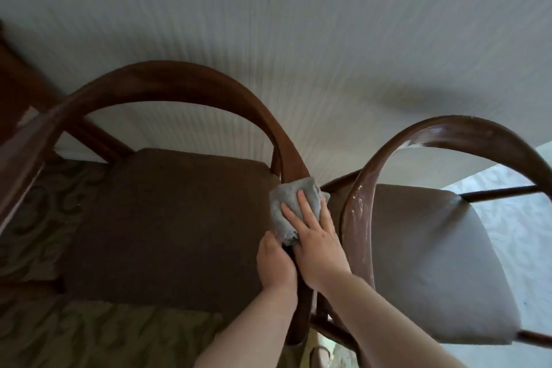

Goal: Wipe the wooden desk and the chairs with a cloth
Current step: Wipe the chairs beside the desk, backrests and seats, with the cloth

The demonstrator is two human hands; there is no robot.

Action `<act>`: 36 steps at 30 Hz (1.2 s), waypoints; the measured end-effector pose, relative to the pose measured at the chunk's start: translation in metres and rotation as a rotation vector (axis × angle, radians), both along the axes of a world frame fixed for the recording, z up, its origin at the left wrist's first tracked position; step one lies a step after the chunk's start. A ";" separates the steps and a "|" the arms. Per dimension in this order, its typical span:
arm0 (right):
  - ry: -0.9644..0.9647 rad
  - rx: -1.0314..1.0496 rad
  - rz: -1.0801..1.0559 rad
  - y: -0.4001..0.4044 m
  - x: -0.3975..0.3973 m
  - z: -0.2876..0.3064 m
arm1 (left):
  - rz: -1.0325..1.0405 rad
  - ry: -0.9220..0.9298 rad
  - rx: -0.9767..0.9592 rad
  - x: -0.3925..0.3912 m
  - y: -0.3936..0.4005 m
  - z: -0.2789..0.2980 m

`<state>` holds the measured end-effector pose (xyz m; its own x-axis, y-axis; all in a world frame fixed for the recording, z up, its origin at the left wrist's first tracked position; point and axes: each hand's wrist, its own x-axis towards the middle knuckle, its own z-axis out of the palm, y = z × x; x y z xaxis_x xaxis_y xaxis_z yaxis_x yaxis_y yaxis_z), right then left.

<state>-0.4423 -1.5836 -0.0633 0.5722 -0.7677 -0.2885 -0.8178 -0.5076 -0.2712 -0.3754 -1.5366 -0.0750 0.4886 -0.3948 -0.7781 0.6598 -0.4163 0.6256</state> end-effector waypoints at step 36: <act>-0.043 -0.057 0.302 -0.177 0.121 0.000 | -0.207 -0.434 0.746 -0.027 -0.041 0.000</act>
